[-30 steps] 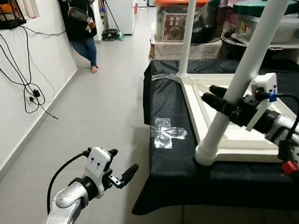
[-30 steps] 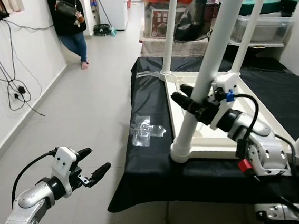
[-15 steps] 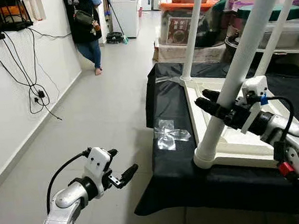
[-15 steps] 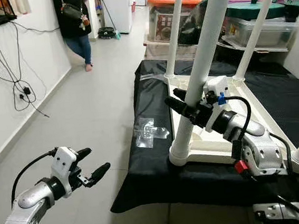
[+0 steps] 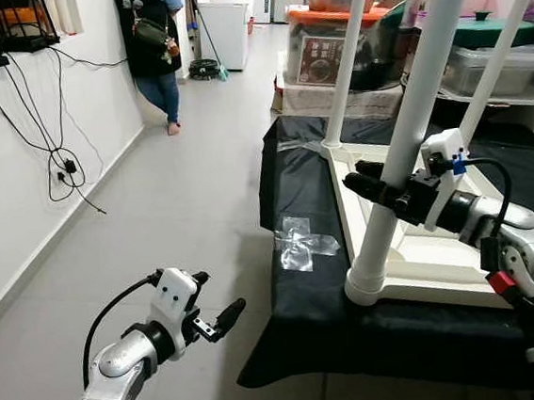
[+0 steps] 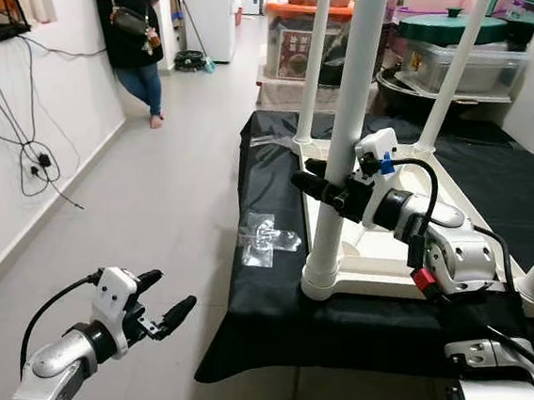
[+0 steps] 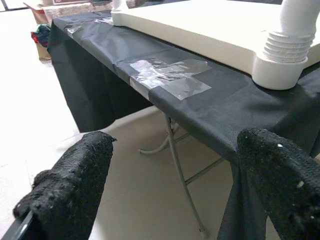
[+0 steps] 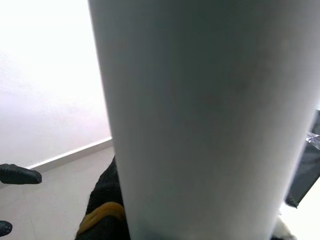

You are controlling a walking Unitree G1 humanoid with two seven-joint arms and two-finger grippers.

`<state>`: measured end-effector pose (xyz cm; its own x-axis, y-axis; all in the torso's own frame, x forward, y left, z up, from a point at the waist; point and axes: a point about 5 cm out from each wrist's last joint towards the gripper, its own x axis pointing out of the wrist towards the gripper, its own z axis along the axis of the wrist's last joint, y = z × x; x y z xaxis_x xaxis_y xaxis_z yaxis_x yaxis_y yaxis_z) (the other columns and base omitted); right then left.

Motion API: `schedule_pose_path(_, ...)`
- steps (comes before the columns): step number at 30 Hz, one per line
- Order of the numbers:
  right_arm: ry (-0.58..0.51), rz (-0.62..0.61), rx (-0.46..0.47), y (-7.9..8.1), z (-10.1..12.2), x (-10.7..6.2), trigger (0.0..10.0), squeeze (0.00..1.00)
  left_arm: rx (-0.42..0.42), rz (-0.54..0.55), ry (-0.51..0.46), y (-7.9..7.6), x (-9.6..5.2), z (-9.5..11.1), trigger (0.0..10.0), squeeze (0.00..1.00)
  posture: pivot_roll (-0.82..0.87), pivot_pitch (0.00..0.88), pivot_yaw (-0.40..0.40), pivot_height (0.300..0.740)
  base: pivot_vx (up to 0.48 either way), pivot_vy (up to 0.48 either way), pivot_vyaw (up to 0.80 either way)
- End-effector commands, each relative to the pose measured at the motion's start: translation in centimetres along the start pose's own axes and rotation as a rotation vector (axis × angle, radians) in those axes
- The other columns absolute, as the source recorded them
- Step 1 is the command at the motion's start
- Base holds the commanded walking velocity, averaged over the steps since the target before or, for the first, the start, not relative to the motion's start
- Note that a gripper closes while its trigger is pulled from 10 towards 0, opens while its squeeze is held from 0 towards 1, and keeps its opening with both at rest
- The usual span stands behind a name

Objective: Building children table

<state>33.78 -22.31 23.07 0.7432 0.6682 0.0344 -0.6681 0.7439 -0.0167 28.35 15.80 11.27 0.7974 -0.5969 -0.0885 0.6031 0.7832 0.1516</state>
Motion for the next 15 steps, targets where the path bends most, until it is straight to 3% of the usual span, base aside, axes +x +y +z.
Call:
schedule_pose_path(1,0.116,0.013,0.1,0.29,-3.21,0.09,0.0,0.0,0.003,-0.012,-0.002,-0.37,0.08,0.02,10.0,0.0,0.07,0.0,-0.119,0.74,0.0,0.0,0.0)
schedule_pose_path(15,0.105,-0.04,0.12,0.08,-3.75,-0.21,0.0,0.0,0.006,-0.014,0.003,-0.19,-0.03,0.06,10.0,0.0,0.07,0.0,-0.107,0.74,0.0,0.0,0.0)
